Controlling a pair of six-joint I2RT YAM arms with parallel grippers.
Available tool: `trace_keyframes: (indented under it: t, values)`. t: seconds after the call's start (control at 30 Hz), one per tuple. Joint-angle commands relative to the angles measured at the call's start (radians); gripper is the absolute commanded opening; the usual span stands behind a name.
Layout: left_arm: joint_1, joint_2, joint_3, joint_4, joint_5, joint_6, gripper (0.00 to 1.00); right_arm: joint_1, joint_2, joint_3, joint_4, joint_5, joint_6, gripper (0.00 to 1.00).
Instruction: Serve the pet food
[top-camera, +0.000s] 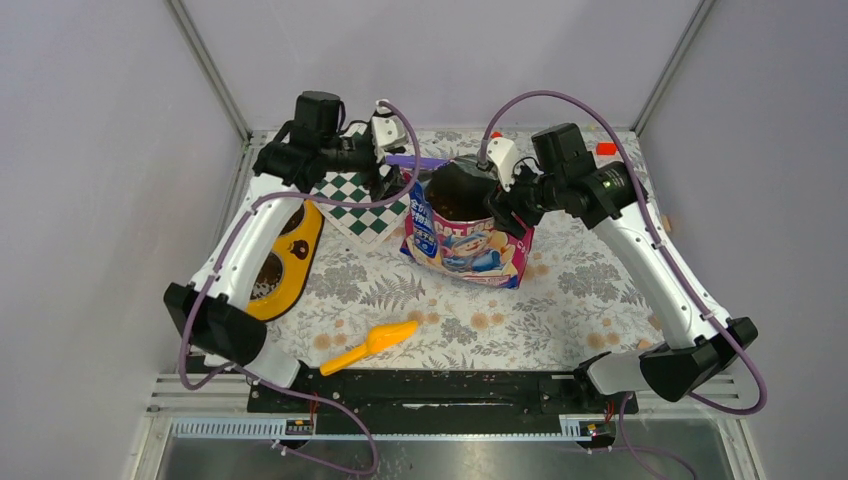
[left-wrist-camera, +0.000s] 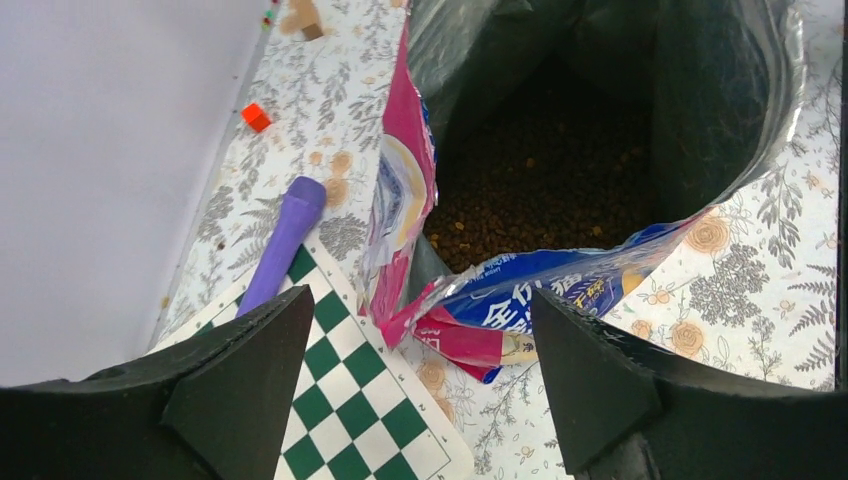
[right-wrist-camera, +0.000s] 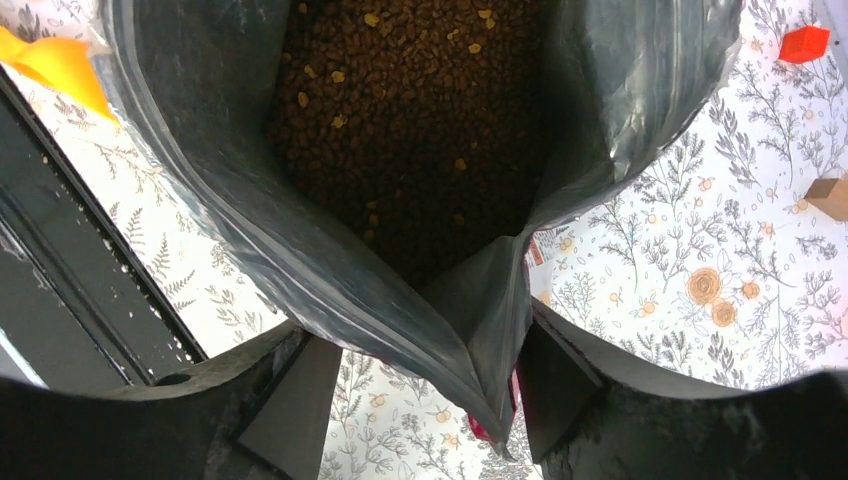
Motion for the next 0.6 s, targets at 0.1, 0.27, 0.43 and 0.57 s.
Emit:
trace_keyframes:
  t: [0.1,0.27,0.43,0.57]
  values:
    - [0.012,0.096,0.063,-0.054,0.155,0.181,0.81,-0.004,0.001,0.062,-0.053,-0.069,-0.083,0.64]
    - [0.018,0.124,0.081,-0.054,0.255,0.236,0.78,-0.005,0.023,0.064,-0.071,-0.028,-0.092,0.61]
    - [0.018,0.151,0.083,-0.053,0.267,0.265,0.72,-0.010,0.040,0.063,-0.070,-0.012,-0.101,0.57]
    - [0.019,0.164,0.072,-0.049,0.257,0.289,0.63,-0.010,0.047,0.065,-0.046,-0.007,-0.098,0.54]
